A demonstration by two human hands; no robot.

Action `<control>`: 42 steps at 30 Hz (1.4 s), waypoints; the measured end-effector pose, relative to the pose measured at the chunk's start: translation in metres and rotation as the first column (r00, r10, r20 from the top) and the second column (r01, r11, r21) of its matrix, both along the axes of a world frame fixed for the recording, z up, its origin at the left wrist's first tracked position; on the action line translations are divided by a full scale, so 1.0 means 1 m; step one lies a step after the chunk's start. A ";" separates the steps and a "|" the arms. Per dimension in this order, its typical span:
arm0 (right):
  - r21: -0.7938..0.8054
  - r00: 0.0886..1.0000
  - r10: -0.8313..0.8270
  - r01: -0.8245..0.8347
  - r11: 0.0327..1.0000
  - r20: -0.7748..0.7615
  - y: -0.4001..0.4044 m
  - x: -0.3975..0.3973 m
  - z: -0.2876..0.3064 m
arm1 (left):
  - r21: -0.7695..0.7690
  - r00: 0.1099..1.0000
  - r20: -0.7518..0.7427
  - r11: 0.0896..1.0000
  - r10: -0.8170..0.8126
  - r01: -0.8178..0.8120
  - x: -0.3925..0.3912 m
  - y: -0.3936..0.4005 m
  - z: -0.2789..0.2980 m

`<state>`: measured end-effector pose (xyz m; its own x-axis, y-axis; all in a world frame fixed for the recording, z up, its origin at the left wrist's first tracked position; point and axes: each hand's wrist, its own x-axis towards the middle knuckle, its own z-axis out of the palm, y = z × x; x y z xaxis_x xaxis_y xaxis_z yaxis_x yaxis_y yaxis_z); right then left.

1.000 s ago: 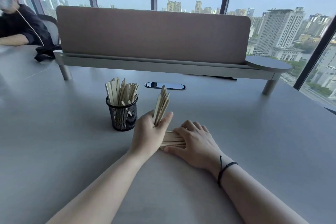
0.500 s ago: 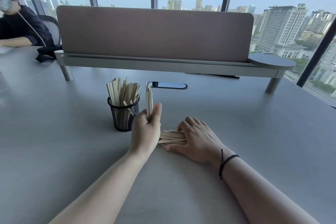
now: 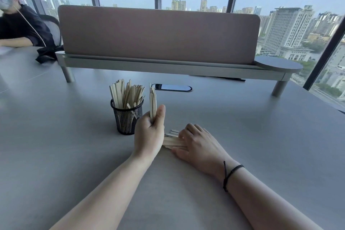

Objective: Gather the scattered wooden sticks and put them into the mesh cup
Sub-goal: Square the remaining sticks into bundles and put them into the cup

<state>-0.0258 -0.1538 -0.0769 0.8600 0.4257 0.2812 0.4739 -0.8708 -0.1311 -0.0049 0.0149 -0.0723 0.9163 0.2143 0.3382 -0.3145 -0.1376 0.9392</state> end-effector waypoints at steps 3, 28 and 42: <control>0.012 1.000 -0.011 0.011 1.000 -0.010 0.000 0.000 0.000 | 0.012 1.000 0.007 1.000 0.013 -0.013 0.000 0.000 0.001; -0.011 1.000 -0.012 0.012 1.000 0.022 -0.003 0.007 0.006 | 0.006 1.000 0.000 1.000 0.007 -0.007 -0.001 0.000 0.002; -0.057 0.998 0.024 -0.020 0.998 0.060 -0.001 0.013 0.011 | -0.003 1.000 0.011 1.000 -0.016 0.016 -0.004 -0.002 0.007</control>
